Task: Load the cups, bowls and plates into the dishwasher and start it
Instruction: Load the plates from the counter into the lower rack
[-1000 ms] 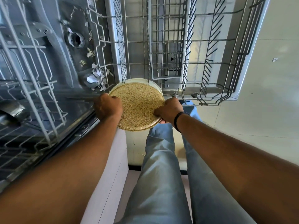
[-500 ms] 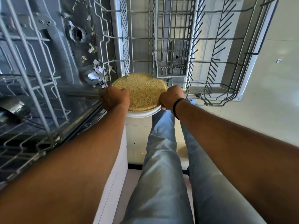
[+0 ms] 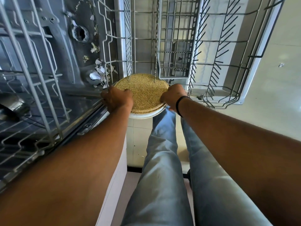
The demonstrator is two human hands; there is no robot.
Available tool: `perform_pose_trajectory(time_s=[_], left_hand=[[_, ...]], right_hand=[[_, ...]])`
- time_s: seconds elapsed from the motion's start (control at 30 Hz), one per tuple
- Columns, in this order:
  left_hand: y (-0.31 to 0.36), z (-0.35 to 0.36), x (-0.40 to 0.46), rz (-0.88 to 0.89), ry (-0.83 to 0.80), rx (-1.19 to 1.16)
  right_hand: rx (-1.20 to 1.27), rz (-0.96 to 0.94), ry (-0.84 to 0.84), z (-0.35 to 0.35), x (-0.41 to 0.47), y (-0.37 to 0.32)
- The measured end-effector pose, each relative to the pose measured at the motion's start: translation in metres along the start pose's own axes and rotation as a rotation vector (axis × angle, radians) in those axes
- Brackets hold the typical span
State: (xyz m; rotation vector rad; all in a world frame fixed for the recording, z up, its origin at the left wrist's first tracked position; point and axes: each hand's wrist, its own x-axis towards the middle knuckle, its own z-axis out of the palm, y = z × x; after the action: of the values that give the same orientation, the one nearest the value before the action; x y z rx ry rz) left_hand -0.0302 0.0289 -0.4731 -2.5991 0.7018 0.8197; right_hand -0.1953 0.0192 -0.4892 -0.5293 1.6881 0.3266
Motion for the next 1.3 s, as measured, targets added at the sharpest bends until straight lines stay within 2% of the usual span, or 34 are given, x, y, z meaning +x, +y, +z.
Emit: perform_pose_trajectory(time_s=[0.13, 0.33, 0.47, 0.63, 0.9, 1.03, 1.17, 1.3], left_hand=[[-0.005, 0.003, 0.002, -0.026, 0.005, -0.042], [-0.008, 0.002, -0.002, -0.012, 0.021, -0.042], [-0.004, -0.001, -0.014, 0.056, 0.022, -0.010], [0.004, -0.026, -0.053, 0.161, -0.026, -0.114], [0.004, -0.130, -0.155, 0.328, -0.168, -0.427], [-0.003, -0.182, -0.200, 0.456, -0.250, -0.494], [-0.003, -0.240, -0.240, 0.569, -0.241, -0.550], [0.001, -0.288, -0.270, 0.574, -0.171, -0.782]], right_hand=[[0.080, -0.003, -0.088, -0.007, -0.010, 0.003], [0.086, -0.072, -0.053, -0.010, -0.014, 0.010], [0.062, -0.133, 0.025, -0.015, -0.021, 0.009], [0.033, -0.218, 0.002, -0.041, -0.059, -0.008], [-0.023, -0.417, -0.048, -0.095, -0.209, -0.043], [-0.080, -0.521, -0.033, -0.132, -0.290, -0.069], [-0.070, -0.686, 0.008, -0.163, -0.367, -0.094], [-0.048, -0.812, -0.009, -0.176, -0.419, -0.107]])
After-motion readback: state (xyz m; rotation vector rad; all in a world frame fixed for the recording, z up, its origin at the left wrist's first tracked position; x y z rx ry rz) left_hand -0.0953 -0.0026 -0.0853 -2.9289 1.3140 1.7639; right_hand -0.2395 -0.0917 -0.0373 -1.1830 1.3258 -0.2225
